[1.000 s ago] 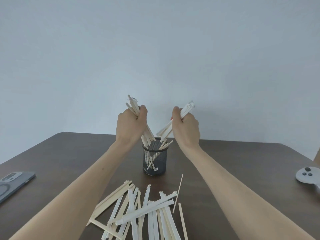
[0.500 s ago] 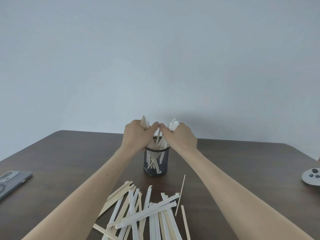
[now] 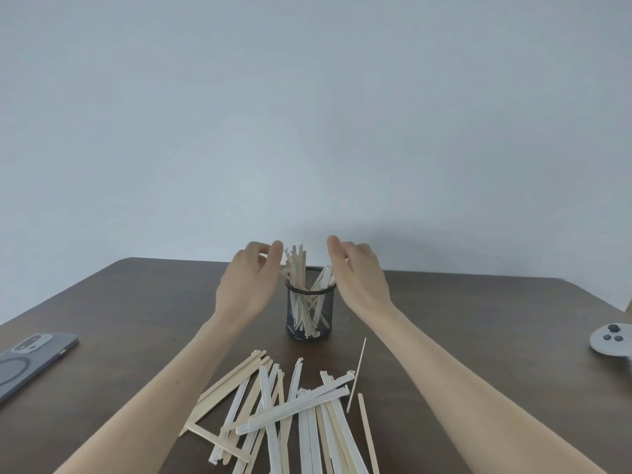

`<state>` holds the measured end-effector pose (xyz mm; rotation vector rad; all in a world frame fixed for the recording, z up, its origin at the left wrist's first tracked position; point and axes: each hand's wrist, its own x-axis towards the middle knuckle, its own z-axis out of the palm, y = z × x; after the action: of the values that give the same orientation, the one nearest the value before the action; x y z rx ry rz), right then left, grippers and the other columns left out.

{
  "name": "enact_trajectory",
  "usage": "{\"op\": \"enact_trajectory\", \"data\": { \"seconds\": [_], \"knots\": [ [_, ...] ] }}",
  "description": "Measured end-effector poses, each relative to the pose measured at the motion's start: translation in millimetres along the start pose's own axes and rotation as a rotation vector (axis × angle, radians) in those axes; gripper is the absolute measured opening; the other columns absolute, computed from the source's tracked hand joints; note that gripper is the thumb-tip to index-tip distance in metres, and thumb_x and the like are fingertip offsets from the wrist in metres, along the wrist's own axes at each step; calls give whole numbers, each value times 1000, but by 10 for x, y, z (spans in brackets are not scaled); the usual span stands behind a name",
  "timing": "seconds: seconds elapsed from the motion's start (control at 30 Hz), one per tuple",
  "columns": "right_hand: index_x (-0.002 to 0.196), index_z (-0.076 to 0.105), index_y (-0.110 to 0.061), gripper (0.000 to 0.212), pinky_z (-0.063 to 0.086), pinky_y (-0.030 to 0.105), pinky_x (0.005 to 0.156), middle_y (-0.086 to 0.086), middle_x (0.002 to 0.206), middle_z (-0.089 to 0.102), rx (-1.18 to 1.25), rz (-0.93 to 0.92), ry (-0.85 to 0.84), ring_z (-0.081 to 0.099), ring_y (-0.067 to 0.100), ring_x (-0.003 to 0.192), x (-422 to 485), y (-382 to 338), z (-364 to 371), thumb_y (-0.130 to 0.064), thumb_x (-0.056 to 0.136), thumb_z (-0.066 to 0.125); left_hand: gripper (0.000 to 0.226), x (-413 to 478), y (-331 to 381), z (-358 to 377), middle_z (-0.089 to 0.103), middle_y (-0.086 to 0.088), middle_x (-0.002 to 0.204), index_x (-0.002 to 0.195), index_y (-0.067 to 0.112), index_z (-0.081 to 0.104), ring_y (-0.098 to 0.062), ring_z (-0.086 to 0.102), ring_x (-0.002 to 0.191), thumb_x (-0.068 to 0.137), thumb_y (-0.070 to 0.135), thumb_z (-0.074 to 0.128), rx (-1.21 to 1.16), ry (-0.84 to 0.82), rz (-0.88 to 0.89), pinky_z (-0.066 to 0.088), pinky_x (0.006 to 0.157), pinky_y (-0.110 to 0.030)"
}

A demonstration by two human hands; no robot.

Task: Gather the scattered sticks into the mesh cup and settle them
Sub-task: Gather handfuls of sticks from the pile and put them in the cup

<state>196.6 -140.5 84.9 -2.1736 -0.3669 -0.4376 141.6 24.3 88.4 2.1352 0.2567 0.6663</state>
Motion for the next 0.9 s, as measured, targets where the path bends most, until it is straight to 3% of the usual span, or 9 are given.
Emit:
{"op": "enact_trajectory", "data": {
  "seconds": [0.1, 0.17, 0.27, 0.33, 0.47, 0.6, 0.7, 0.83, 0.9],
  "knots": [
    [131, 60, -24, 53, 41, 41, 105, -1, 127, 53, 77, 35, 32, 52, 19, 120, -185, 106, -76, -58, 100, 32, 29, -258, -121, -190, 65, 14, 106, 112, 30, 62, -17, 64, 102, 100, 52, 48, 106, -26, 23, 50, 87, -38],
    [136, 57, -22, 53, 43, 41, 103, -2, 129, 53, 81, 64, 56, 53, 18, 123, -365, 195, -99, -56, 99, 40, 29, -478, -229, -274, 67, 20, 103, 110, 35, 64, -9, 66, 96, 96, 57, 51, 276, -88, 65, 47, 77, -32],
    [136, 55, -21, 49, 48, 38, 96, -4, 125, 53, -18, 101, -3, 56, 16, 118, -708, 311, -104, -50, 97, 48, 60, -800, -354, -318, 64, 16, 130, 131, 36, 59, -8, 59, 119, 85, 75, 53, 459, -229, 99, 51, 93, -38],
    [136, 56, -21, 53, 50, 37, 94, -3, 123, 55, -129, 103, -60, 58, 16, 114, -943, 359, -101, -54, 95, 50, 89, -978, -368, -330, 48, 10, 153, 148, 33, 46, -14, 46, 140, 77, 86, 50, 553, -326, 72, 44, 109, -43],
    [139, 56, -19, 80, 51, 39, 98, 3, 134, 57, -416, 92, -190, 58, 21, 122, -1285, 283, -167, -78, 86, 42, 119, -1173, -378, -319, 36, 5, 164, 159, 27, 28, -19, 33, 151, 65, 97, 47, 719, -469, 31, 36, 116, -44],
    [134, 57, -17, 101, 51, 39, 94, 2, 131, 56, -572, 88, -349, 58, 21, 121, -1475, 153, -276, -94, 70, 43, 85, -1184, -465, -264, 60, 6, 135, 134, 24, 53, -20, 55, 126, 71, 80, 62, 682, -406, 35, 49, 95, -38],
    [136, 52, -20, 94, 50, 38, 91, 1, 130, 54, -612, 81, -444, 56, 20, 121, -1562, 95, -266, -87, 70, 56, 60, -1116, -439, -221, 69, 6, 115, 110, 21, 63, -22, 64, 104, 67, 62, 67, 566, -363, 40, 54, 86, -38],
    [136, 51, -21, 68, 50, 36, 91, 1, 130, 56, -488, 60, -438, 58, 21, 116, -1523, 23, -250, -60, 83, 67, 70, -1030, -371, -176, 71, 0, 119, 125, 13, 64, -24, 66, 107, 67, 51, 76, 483, -376, 32, 54, 94, -39],
    [131, 52, -19, 63, 50, 37, 90, 1, 126, 57, -484, 67, -437, 60, 22, 113, -1498, 7, -265, -58, 84, 67, 74, -999, -379, -167, 68, 1, 120, 124, 14, 63, -24, 64, 109, 68, 62, 76, 587, -342, 22, 53, 90, -37]
  ]
}}
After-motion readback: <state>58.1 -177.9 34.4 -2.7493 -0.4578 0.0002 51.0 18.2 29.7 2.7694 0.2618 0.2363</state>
